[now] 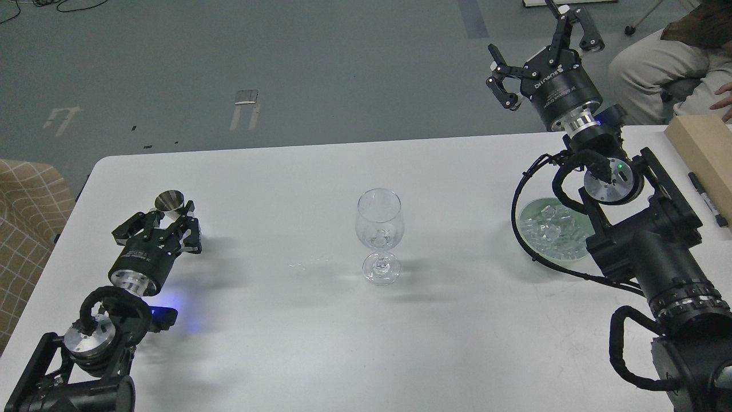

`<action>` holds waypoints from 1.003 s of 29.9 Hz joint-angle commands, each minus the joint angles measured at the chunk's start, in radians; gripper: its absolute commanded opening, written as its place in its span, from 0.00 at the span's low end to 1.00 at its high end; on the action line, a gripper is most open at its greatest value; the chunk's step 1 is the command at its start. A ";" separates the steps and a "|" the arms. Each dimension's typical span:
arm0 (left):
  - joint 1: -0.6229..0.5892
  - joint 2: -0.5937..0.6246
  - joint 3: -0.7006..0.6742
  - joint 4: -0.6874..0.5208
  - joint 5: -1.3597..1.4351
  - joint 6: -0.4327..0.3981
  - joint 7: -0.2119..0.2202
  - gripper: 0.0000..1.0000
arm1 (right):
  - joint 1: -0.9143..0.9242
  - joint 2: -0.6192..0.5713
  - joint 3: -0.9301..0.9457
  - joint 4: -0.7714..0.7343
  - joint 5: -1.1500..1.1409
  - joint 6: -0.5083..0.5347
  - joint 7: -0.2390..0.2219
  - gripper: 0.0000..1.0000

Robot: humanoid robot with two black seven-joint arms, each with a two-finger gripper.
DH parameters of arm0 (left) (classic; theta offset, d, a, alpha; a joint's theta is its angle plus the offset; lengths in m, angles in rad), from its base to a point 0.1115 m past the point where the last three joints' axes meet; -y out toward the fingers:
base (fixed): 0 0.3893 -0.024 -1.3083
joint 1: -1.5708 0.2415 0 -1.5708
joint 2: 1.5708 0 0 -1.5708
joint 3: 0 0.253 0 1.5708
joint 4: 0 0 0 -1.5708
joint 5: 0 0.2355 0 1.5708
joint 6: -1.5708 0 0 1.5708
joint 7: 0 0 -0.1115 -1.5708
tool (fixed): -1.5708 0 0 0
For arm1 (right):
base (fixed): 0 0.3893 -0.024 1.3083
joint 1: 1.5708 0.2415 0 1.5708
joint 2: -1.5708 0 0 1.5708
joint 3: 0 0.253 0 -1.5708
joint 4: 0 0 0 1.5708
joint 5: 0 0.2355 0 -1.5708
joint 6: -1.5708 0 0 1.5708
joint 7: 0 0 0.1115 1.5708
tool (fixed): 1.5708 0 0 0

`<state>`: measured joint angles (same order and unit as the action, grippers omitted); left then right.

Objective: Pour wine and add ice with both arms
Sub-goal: 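Set the jigger upright on the table and open the left gripper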

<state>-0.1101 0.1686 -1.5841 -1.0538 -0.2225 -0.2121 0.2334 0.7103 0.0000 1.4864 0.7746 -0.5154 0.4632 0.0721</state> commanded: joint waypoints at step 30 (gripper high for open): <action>0.000 0.002 0.001 -0.002 0.003 0.014 0.001 0.71 | 0.000 0.000 0.002 0.002 0.000 0.000 0.000 1.00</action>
<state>-0.1104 0.1703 -1.5830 -1.0539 -0.2205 -0.1965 0.2343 0.7103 0.0000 1.4864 0.7762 -0.5154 0.4632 0.0721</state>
